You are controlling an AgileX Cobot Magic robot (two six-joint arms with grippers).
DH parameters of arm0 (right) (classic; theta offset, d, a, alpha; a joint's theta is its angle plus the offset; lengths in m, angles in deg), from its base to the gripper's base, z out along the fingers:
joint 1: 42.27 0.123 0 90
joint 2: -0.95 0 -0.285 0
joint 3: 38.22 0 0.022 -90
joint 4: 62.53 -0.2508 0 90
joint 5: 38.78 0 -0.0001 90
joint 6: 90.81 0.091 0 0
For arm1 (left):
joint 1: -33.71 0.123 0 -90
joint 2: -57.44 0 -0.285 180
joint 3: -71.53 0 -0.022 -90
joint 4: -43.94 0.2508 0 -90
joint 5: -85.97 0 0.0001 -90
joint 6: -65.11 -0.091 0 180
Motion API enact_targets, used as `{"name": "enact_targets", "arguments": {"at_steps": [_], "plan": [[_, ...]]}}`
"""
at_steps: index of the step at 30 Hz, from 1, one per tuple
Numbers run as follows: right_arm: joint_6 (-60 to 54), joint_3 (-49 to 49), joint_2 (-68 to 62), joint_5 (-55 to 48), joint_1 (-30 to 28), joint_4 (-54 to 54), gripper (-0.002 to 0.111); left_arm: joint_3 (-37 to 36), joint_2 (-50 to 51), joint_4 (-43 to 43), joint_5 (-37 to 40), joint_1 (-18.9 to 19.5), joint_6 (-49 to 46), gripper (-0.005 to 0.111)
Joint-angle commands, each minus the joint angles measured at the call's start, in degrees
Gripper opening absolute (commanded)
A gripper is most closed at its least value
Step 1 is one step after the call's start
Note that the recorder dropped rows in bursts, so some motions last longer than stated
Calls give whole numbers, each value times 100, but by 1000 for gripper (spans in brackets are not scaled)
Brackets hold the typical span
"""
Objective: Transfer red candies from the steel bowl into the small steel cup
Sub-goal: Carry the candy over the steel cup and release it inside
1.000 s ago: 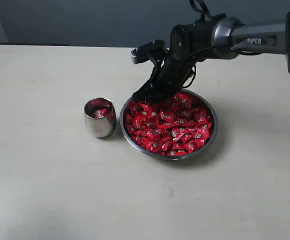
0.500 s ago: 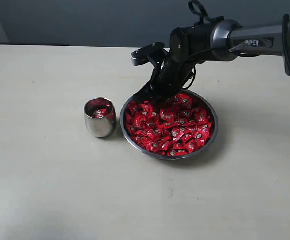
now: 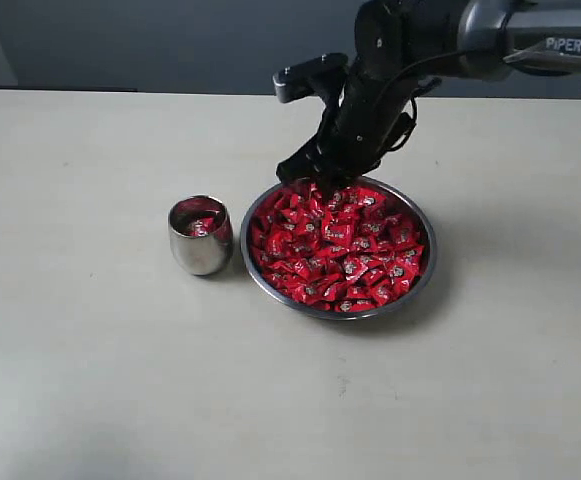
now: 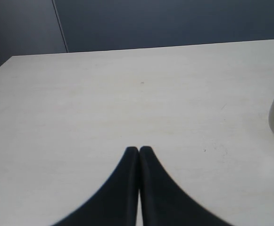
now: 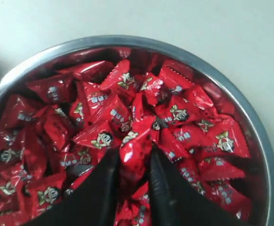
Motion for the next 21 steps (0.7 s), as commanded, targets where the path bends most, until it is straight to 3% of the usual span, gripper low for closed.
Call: {"name": "enact_targets", "arguments": {"at_steps": [1,6,21], "plan": [[581,31,335,-500,-15,66,-1,-11,-27,11,-55,9,11,0],[767,31,414,-706,52,66,-1,-11,-27,11,-55,9,11,0],[-1535,31,414,321,721,-2085,-1,-11,-27,11,-55,9,11,0]]}}
